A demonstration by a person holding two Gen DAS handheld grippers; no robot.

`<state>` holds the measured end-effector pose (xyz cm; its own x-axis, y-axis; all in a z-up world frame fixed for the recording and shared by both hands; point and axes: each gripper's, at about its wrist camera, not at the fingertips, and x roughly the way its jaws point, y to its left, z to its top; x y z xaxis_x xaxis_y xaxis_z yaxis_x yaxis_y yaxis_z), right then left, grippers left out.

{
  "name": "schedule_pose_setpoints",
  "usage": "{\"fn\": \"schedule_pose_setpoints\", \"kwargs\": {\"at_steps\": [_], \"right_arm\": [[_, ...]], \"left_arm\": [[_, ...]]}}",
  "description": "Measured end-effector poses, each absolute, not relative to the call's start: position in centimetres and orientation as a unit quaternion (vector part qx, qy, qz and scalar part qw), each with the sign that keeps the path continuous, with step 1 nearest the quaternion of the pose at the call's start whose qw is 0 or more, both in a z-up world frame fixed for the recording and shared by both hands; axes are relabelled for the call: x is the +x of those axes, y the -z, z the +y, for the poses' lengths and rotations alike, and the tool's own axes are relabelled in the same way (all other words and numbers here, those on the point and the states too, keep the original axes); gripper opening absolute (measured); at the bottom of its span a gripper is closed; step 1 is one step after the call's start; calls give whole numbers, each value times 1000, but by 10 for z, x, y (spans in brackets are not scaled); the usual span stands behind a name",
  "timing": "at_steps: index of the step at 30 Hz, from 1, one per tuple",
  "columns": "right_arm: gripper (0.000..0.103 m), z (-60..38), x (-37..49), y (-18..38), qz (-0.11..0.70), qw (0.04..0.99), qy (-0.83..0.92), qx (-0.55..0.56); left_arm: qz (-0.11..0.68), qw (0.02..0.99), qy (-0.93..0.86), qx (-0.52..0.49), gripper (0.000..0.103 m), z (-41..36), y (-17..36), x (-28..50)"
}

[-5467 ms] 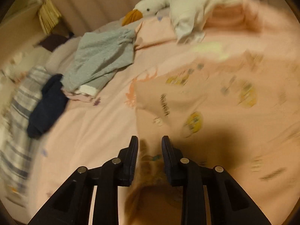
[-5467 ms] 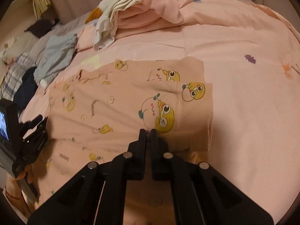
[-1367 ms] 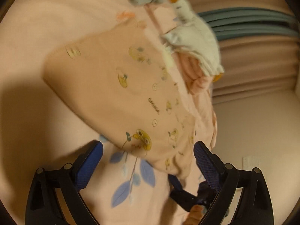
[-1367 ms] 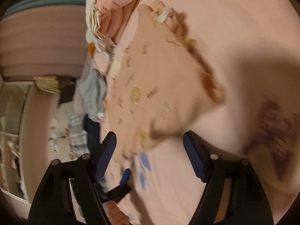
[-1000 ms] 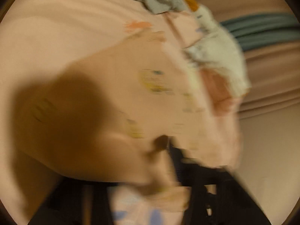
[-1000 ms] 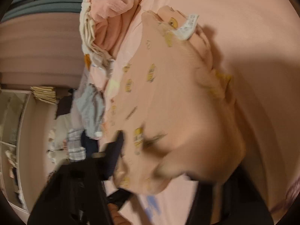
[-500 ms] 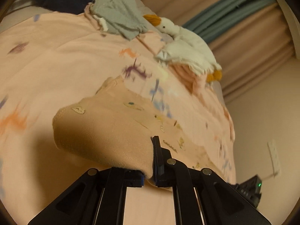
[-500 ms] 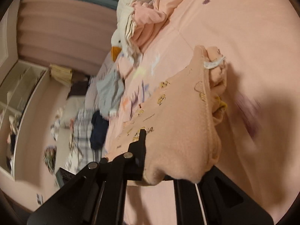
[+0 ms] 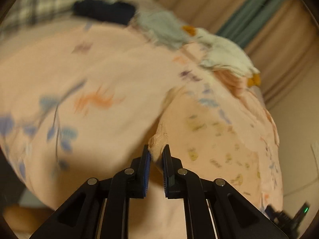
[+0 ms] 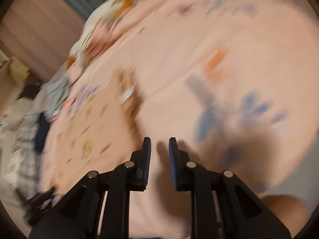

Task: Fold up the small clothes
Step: 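Release the hem with both grippers and withdraw them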

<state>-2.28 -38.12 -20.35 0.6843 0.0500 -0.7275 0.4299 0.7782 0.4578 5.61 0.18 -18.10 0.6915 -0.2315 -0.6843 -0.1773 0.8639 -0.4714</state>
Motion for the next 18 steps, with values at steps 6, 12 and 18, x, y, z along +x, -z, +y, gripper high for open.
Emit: {"fn": "schedule_pose_setpoints", "kwargs": {"at_steps": [6, 12, 18], "right_arm": [[20, -351, 30, 163, 365, 894, 33, 259], [19, -334, 76, 186, 403, 884, -9, 236], [18, -337, 83, 222, 440, 858, -9, 265]], "left_arm": [[409, 901, 25, -143, 6, -60, 143, 93], [402, 898, -43, -176, 6, -31, 167, 96], [466, 845, -117, -236, 6, 34, 218, 77]]}}
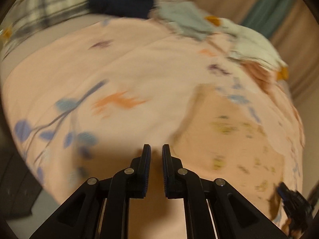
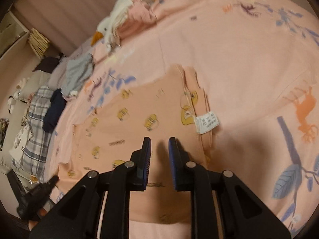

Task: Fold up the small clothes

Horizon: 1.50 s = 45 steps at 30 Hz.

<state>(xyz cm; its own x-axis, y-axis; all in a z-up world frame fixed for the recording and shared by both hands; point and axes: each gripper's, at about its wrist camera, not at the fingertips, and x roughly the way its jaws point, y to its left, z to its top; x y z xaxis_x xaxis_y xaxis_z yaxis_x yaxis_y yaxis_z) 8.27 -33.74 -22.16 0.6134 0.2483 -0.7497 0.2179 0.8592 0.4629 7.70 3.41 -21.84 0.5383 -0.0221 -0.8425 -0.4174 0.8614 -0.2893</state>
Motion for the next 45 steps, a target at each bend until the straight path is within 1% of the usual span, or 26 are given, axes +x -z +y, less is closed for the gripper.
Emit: {"fn": "schedule_pose_setpoints", "kwargs": {"at_steps": [1, 2, 5, 7, 9, 10, 12, 15, 16, 17, 18, 19, 20, 22, 25, 30, 34, 36, 41, 45], "right_arm": [[18, -336, 80, 219, 434, 862, -7, 260], [20, -336, 79, 217, 430, 865, -5, 258], [19, -337, 74, 210, 425, 869, 1, 255], [19, -334, 73, 208, 417, 873, -6, 252], [19, -329, 74, 207, 418, 873, -15, 251], [19, -326, 75, 208, 424, 869, -26, 253], [19, -321, 76, 213, 439, 861, -38, 255], [19, -315, 72, 225, 470, 847, -46, 246], [17, -316, 68, 233, 484, 842, -44, 236], [13, -317, 65, 238, 491, 840, -41, 228], [11, -319, 63, 242, 500, 836, -40, 222], [3, -324, 60, 247, 506, 833, -37, 220], [0, -328, 57, 248, 507, 834, -28, 218], [0, -333, 53, 249, 503, 837, -29, 215], [0, -332, 45, 248, 496, 847, -28, 189], [0, -327, 33, 242, 497, 856, -11, 141], [0, -339, 28, 247, 491, 854, -12, 175], [0, -339, 26, 249, 486, 856, -14, 173], [0, -328, 21, 248, 475, 867, 0, 150], [0, -331, 24, 249, 479, 863, 4, 159]], "left_arm": [[468, 842, -138, -229, 6, 38, 217, 75], [463, 844, -151, -222, 6, 42, 213, 74], [423, 863, -138, -239, 6, 46, 191, 66], [383, 893, -87, -219, 6, 25, 169, 71], [365, 914, -7, -179, 6, -9, 159, 83], [362, 915, 24, -174, 6, -20, 159, 86], [376, 902, 102, -185, 6, -51, 173, 99], [431, 871, 122, -202, 6, -78, 218, 115], [452, 864, 103, -199, 6, -81, 232, 119], [472, 855, 86, -196, 6, -83, 248, 124], [467, 857, 84, -203, 6, -81, 250, 126], [462, 854, 88, -221, 6, -76, 249, 124], [464, 849, 91, -235, 6, -72, 248, 124], [474, 831, 97, -274, 6, -58, 250, 122], [492, 812, 89, -301, 6, -40, 256, 113], [470, 836, 67, -274, 6, -27, 253, 95], [455, 871, 34, -183, 6, -42, 247, 84], [452, 880, 19, -144, 6, -52, 244, 76], [460, 876, 11, -147, 6, -44, 246, 72], [463, 874, 9, -148, 6, -44, 246, 73]]}}
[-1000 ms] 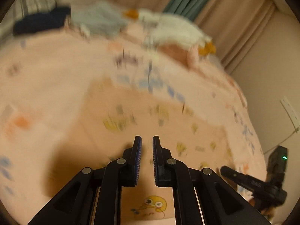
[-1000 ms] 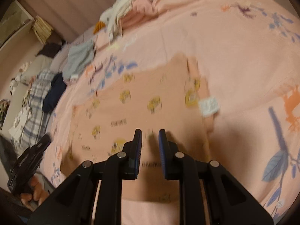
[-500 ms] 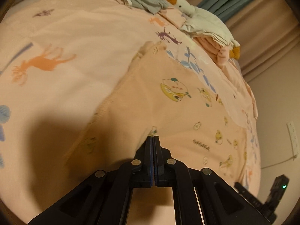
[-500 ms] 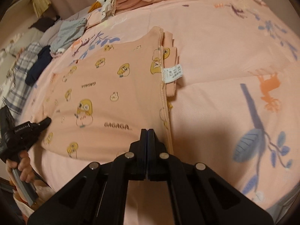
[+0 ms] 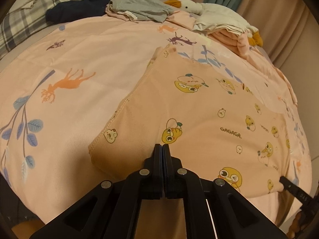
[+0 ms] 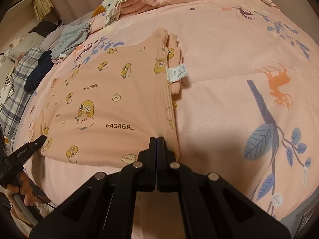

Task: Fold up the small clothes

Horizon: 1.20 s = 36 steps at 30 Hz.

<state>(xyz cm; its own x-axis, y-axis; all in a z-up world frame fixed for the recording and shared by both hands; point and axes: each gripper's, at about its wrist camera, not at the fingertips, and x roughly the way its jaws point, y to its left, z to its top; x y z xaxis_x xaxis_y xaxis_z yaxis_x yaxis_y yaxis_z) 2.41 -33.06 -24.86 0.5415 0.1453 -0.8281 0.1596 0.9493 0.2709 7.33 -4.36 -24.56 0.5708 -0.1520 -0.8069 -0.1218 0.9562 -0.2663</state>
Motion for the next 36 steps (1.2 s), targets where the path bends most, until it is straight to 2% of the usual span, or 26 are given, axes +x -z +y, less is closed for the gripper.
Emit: {"fn": "schedule_pose_setpoints", "kwargs": {"at_steps": [5, 12, 20, 25, 31, 36], "right_arm": [[0, -338, 28, 251, 487, 853, -7, 184], [0, -343, 33, 252, 500, 840, -14, 211], [0, -338, 38, 251, 498, 845, -4, 193], [0, -329, 42, 248, 499, 853, 13, 154], [1, -324, 46, 246, 495, 859, 23, 128], [2, -334, 44, 244, 493, 854, 7, 167]], "left_arm": [[460, 878, 8, -133, 6, -46, 244, 71], [467, 865, 27, -181, 6, -24, 242, 61], [487, 853, 65, -176, 6, -27, 220, 26], [532, 800, 143, -238, 6, -38, 235, 33], [504, 795, 136, -307, 6, -30, 249, 52], [478, 773, 167, -383, 6, -18, 259, 60]]}}
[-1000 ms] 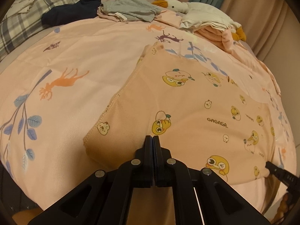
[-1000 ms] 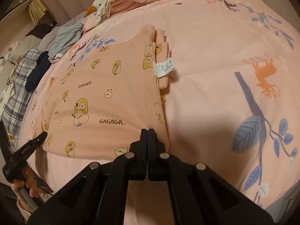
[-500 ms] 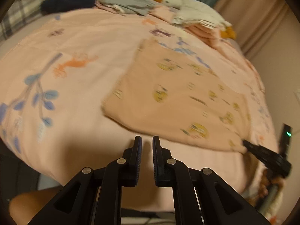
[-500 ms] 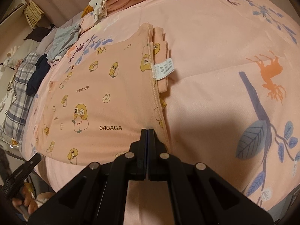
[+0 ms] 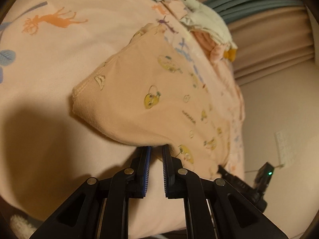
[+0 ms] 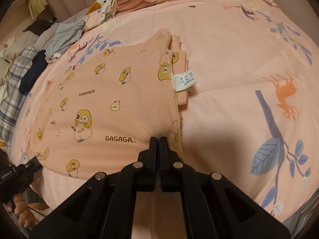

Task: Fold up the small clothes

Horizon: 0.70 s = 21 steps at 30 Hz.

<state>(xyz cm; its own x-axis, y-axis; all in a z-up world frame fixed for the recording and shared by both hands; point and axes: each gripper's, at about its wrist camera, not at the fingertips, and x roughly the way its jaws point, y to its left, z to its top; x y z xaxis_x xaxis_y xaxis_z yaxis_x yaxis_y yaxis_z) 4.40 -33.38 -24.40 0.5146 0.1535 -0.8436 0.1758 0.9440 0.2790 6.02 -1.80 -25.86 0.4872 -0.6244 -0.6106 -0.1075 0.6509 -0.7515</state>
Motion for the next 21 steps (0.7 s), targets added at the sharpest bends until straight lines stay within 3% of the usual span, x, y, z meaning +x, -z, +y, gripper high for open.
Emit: {"fn": "schedule_pose_setpoints", "kwargs": {"at_steps": [2, 4, 6, 16, 21], "right_arm": [[9, -335, 43, 242, 491, 853, -9, 177], [14, -333, 42, 242, 491, 852, -17, 183], [15, -332, 43, 243, 493, 850, -19, 185], [23, -325, 46, 242, 493, 852, -23, 175], [27, -324, 46, 243, 491, 854, -28, 172]], "left_arm": [[479, 768, 173, -388, 7, -18, 257, 58], [476, 763, 189, -394, 23, -18, 255, 55], [479, 749, 195, -415, 30, -17, 257, 56], [469, 741, 168, -451, 32, -6, 267, 65], [453, 734, 165, -478, 40, -3, 268, 68]]}}
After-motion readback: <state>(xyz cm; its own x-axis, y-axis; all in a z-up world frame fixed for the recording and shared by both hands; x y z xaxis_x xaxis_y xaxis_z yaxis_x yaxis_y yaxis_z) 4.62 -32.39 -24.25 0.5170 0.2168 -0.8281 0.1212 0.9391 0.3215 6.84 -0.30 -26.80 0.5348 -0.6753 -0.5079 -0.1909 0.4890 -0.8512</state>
